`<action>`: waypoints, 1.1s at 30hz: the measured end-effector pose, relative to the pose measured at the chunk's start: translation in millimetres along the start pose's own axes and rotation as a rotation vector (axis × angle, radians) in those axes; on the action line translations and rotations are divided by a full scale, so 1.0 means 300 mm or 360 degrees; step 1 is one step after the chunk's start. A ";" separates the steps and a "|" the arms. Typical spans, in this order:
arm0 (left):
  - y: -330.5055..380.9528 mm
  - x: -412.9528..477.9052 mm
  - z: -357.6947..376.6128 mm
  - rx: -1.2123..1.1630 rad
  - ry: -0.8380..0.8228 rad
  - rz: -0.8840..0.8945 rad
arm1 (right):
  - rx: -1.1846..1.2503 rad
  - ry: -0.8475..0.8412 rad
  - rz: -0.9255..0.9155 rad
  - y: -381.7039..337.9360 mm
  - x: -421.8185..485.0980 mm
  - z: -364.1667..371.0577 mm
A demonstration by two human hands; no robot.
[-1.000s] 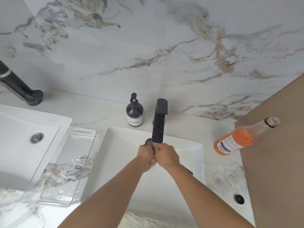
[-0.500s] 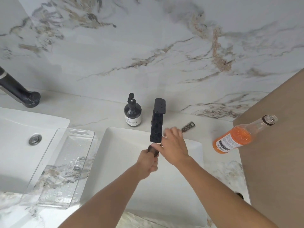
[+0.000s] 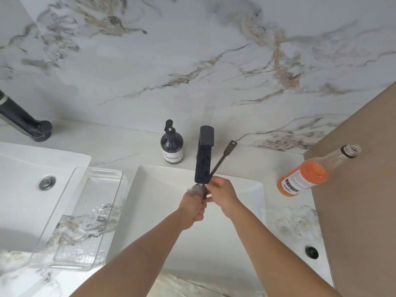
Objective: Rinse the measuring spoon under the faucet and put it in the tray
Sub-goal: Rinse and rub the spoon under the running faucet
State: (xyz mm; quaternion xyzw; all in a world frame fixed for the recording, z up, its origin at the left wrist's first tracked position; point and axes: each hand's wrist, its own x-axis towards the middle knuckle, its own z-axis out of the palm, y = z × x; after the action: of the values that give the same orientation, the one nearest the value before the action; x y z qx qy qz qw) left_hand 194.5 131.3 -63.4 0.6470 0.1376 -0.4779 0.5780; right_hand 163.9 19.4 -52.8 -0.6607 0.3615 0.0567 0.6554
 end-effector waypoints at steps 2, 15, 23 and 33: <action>0.024 -0.005 -0.018 0.0322 -0.0091 -0.0074 | -0.0327 -0.0094 0.0003 -0.029 0.020 -0.019; 0.009 0.054 -0.009 0.0371 0.0269 0.0377 | 0.0480 0.0151 0.0112 -0.021 -0.012 0.033; -0.026 0.045 -0.019 -0.0167 0.0428 0.0157 | 0.1336 0.0058 0.0319 0.057 -0.086 0.099; 0.011 0.040 -0.080 0.0030 0.0182 -0.0025 | -0.0244 0.0582 -0.0315 -0.193 -0.178 -0.087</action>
State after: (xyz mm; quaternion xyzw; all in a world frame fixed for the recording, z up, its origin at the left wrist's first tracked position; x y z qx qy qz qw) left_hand 214.2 147.1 -73.7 0.6777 0.1710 -0.4459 0.5592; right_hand 146.5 10.2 27.8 -0.7403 0.4023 -0.1014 0.5290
